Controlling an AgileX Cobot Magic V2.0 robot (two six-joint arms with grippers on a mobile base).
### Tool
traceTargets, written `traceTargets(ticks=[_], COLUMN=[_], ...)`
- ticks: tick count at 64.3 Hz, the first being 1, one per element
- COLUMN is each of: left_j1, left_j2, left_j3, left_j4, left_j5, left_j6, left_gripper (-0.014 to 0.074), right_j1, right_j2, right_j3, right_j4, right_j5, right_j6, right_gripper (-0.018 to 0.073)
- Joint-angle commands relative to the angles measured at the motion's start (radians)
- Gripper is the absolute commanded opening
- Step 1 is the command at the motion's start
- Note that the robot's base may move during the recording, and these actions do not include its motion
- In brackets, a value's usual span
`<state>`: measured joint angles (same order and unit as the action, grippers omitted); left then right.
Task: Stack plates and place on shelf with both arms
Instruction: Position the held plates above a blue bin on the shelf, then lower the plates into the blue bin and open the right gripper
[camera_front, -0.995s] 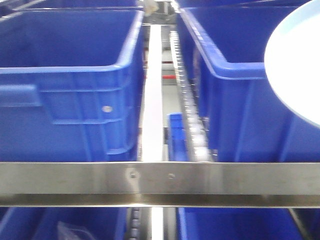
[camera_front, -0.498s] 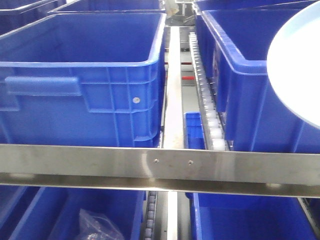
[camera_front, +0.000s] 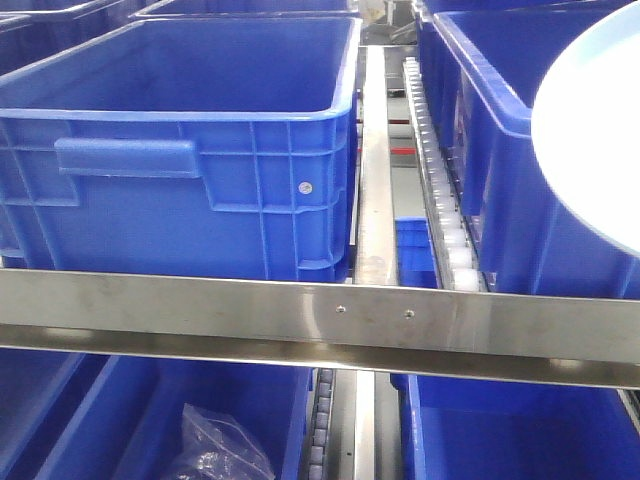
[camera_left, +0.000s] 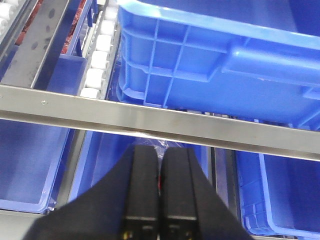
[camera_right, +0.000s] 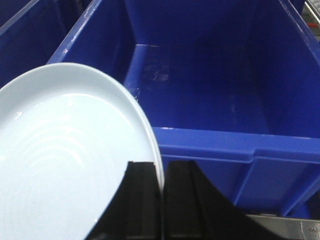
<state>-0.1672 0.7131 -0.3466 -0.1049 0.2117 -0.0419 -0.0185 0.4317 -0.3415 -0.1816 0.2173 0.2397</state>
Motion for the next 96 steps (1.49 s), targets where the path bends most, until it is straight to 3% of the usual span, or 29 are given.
traceTargets(ticks=[1, 46, 66, 96], left_j1=[-0.007, -0.007, -0.007, -0.007], left_j2=[0.003, 0.003, 0.003, 0.003], left_j3=[-0.030, -0.030, -0.030, -0.030], left_j4=[-0.008, -0.008, -0.008, -0.008], left_j5=[-0.075, -0.075, -0.075, -0.075], left_j6=[-0.007, -0.007, -0.007, -0.007], left_gripper=[0.0083, 0.0083, 0.0083, 0.0083], right_j1=[0.000, 0.000, -0.001, -0.008], right_j2=[0.006, 0.006, 0.027, 0.516], right_j3=[-0.030, -0.030, -0.047, -0.556], right_j4=[-0.005, -0.005, -0.005, -0.006], right_j5=[-0.103, -0.106, -0.183, -0.148], right_j6=[-0.002, -0.002, -0.002, -0.002], right_gripper=[0.0056, 0.0056, 0.0056, 0.0056])
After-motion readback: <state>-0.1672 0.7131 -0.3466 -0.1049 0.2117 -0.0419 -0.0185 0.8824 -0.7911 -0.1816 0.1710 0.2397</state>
